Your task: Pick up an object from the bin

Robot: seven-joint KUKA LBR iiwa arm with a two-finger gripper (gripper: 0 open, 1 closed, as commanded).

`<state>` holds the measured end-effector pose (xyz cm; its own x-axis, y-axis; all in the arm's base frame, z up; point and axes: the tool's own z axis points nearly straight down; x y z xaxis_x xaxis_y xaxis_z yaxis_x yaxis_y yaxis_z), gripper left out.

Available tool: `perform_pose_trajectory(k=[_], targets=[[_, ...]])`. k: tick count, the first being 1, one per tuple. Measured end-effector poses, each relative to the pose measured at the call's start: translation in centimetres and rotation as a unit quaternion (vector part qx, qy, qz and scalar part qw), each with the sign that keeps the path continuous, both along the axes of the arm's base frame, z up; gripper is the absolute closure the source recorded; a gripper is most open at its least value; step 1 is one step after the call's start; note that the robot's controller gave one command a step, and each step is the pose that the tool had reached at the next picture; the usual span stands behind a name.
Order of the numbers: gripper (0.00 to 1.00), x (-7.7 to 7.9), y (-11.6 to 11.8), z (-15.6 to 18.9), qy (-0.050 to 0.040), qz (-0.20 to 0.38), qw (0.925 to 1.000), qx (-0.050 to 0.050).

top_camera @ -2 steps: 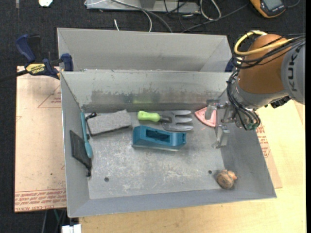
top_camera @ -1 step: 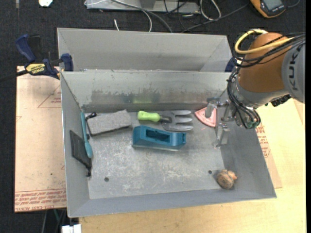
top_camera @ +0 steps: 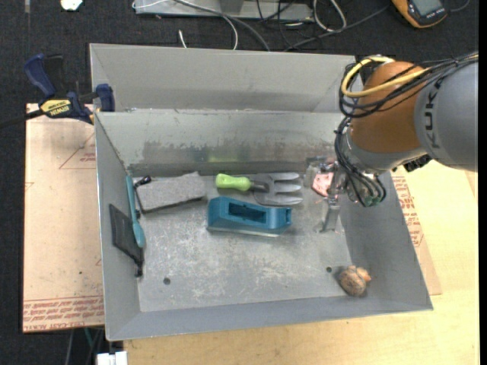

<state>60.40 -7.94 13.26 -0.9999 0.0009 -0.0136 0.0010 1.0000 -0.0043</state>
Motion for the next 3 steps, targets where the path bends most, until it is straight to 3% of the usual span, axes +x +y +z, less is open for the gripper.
perform_pose_trajectory(k=[1, 2, 3], targets=[[0.00, -0.3, -3.1, -5.1, 0.0004, 0.087, 0.9962, -0.001], [0.00, 0.1, -1.7, -5.5, 0.0024, 0.079, 0.9969, -0.002], [0.00, -1.8, -0.2, -6.0, 0.0018, 0.088, 0.9961, 0.000]])
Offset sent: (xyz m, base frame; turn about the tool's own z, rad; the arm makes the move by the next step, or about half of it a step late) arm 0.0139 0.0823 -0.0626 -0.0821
